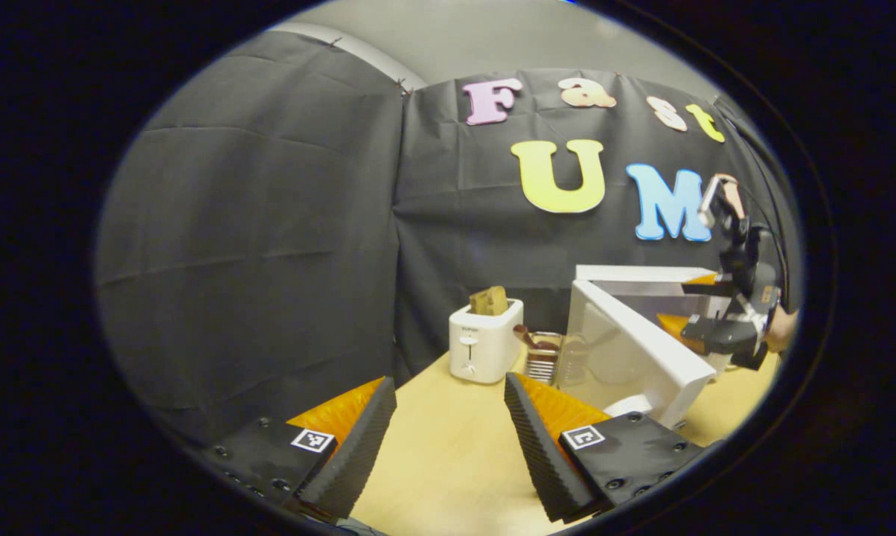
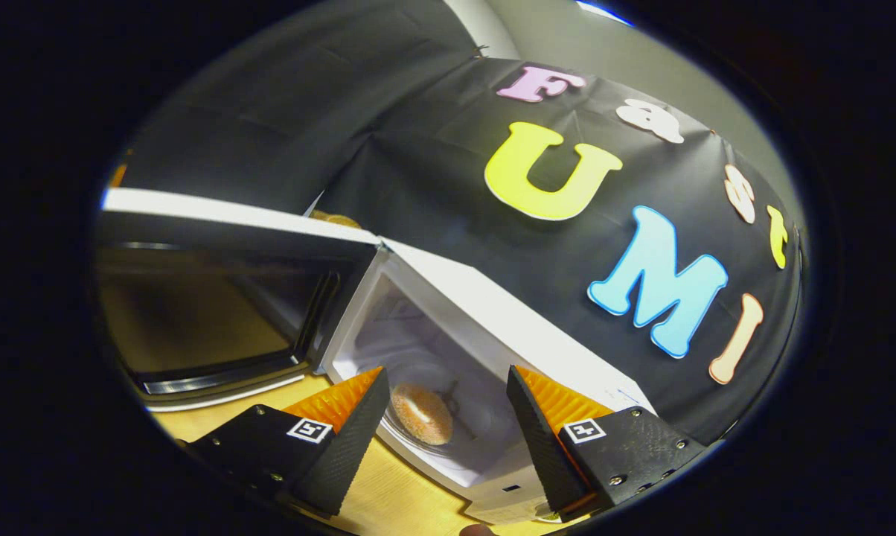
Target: Open the microwave oven with the left hand, put the food in, and close the microwave oven.
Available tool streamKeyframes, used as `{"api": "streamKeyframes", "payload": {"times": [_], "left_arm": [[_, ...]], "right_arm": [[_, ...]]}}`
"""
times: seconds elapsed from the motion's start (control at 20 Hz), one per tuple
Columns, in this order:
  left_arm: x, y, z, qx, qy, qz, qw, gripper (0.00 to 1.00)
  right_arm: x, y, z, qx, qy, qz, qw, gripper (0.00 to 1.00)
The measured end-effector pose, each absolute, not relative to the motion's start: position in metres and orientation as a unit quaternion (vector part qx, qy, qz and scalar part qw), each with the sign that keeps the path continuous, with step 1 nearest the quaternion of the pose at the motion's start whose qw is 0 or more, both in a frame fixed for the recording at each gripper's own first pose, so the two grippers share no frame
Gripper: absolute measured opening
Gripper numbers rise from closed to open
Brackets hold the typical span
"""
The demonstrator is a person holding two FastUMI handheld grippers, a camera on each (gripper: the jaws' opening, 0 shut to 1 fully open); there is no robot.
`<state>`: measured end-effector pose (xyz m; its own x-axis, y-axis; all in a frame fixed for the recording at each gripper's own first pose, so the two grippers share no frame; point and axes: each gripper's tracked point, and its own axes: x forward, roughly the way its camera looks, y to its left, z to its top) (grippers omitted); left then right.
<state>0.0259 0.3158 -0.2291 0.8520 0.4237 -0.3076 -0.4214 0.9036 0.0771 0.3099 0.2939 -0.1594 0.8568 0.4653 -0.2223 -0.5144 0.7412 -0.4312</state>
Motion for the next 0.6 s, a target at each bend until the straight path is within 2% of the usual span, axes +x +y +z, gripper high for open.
{"api": "streamKeyframes", "payload": {"times": [0.05, 0.15, 0.5, 0.55, 0.6], "left_arm": [[0.026, 0.313, -0.238, 0.002, 0.169, 0.213, 0.962, 0.95], [0.027, 0.306, -0.253, -0.004, 0.181, 0.201, 0.963, 0.84], [0.033, 0.274, -0.285, -0.014, 0.220, 0.163, 0.962, 0.24], [0.036, 0.276, -0.280, -0.001, 0.219, 0.185, 0.958, 0.20], [0.038, 0.275, -0.282, 0.002, 0.211, 0.175, 0.962, 0.07]], "right_arm": [[0.305, 0.289, -0.147, -0.236, 0.043, 0.258, 0.936, 0.97], [0.299, 0.276, -0.126, -0.223, 0.029, 0.247, 0.943, 0.97], [0.268, 0.232, -0.092, -0.159, 0.036, 0.223, 0.961, 0.97], [0.264, 0.225, -0.089, -0.154, 0.038, 0.219, 0.963, 0.97], [0.260, 0.218, -0.087, -0.152, 0.038, 0.212, 0.965, 0.97]]}}
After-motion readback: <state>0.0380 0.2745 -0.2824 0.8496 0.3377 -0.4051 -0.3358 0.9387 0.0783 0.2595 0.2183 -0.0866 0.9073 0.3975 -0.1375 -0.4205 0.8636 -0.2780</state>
